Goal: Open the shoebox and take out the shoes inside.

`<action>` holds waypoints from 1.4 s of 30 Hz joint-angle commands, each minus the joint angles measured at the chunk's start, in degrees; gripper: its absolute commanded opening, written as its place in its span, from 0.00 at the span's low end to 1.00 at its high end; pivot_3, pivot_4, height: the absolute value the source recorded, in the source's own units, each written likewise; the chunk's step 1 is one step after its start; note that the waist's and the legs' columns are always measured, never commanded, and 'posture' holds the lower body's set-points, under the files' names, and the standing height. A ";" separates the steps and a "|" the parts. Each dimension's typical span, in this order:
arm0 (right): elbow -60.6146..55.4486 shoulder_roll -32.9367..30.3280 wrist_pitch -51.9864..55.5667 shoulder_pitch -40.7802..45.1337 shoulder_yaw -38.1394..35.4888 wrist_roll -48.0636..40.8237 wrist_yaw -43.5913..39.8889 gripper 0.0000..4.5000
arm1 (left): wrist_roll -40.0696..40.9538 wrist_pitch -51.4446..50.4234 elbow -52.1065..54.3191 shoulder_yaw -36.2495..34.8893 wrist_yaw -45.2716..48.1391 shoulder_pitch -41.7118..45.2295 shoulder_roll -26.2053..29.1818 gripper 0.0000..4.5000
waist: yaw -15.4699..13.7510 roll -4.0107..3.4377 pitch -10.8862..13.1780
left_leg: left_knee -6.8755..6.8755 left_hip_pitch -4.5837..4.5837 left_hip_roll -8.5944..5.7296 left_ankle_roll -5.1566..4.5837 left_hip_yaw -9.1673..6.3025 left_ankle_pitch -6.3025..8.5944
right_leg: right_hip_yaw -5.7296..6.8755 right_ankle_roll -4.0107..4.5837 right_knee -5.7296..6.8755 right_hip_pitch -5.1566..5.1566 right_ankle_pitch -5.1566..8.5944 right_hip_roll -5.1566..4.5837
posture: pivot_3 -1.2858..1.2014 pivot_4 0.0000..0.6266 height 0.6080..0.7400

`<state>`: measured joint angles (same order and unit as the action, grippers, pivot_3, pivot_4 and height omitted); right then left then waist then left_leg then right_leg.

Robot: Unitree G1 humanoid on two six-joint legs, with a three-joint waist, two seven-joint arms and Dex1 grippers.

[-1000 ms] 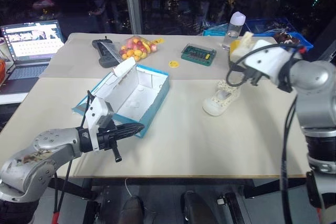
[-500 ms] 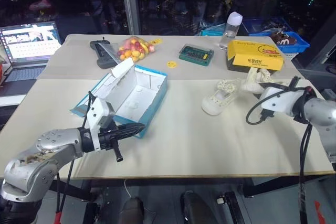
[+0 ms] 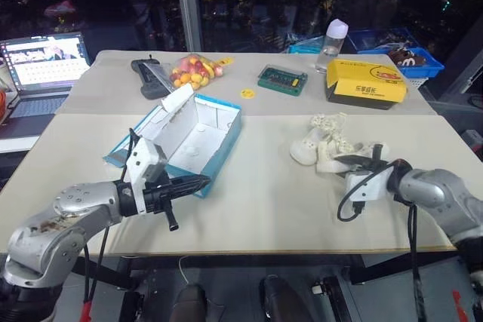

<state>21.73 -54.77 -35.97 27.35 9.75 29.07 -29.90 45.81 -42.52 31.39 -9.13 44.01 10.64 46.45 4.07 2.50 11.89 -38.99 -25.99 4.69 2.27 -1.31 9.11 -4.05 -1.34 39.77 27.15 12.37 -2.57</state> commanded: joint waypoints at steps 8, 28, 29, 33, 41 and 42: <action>15.25 1.90 -7.60 8.35 4.73 1.99 3.48 0.54 | 0.34 -0.04 0.71 -1.00 0.26 0.69 0.50 0.00 | 0.16 0.10 -0.07 | -0.03 0.14 0.00 -0.01 -0.02 0.00 | -0.01 -0.01 0.01 -0.17 0.00 0.01 | 0.52 0.24 0.48; -23.51 -3.26 46.73 -1.06 -10.40 -34.39 -27.58 0.90 | -1.33 1.63 -1.30 -3.29 -2.45 -1.53 -2.67 0.00 | -0.15 0.10 -0.07 | 0.01 0.68 -0.03 0.03 -0.07 0.02 | -0.02 -0.04 -0.02 -0.71 0.11 -0.02 | 0.52 0.24 0.48; -26.91 -2.12 53.86 -1.07 -12.25 -37.63 -26.44 0.90 | -1.93 2.21 -1.60 -4.79 -4.05 -2.48 -3.61 0.00 | -0.10 0.11 -0.07 | 0.02 0.67 -0.03 0.03 -0.07 0.02 | -0.02 -0.04 -0.02 -0.72 0.11 -0.01 | 0.52 0.24 0.48; -42.80 6.76 77.34 -3.99 -19.24 -46.28 -15.24 0.90 | -3.74 2.97 -0.59 -12.18 -14.41 -6.57 -9.16 0.00 | -0.19 0.12 -0.07 | 0.12 0.65 0.00 0.02 -0.09 0.02 | 0.01 -0.03 -0.03 -0.69 0.12 0.01 | 0.52 0.24 0.48; -52.96 27.20 89.71 -6.04 -20.86 -36.32 15.71 0.90 | -12.25 9.35 -5.52 -24.18 -29.35 -11.74 -17.09 0.00 | -0.79 0.23 -0.14 | 0.21 0.59 0.01 0.59 -0.11 0.37 | 0.05 -0.03 -0.76 -0.84 0.08 0.01 | 0.52 0.24 0.48; -52.45 27.83 88.44 -6.70 -20.63 -33.98 18.69 0.90 | -13.17 10.81 -7.71 -25.26 -30.38 -11.56 -17.74 0.00 | -0.87 0.20 -0.16 | 0.27 0.52 0.01 0.60 -0.11 0.38 | 0.06 -0.03 -0.99 -0.90 0.08 0.00 | 0.52 0.24 0.48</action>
<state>-29.74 -27.25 55.02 21.31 -9.72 -9.80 -17.49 35.00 -35.17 26.13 -31.42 16.18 -1.13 29.32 3.20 2.71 11.73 -38.71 -25.48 4.71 2.88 -1.43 9.49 -3.99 -1.40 38.54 26.27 12.43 -2.57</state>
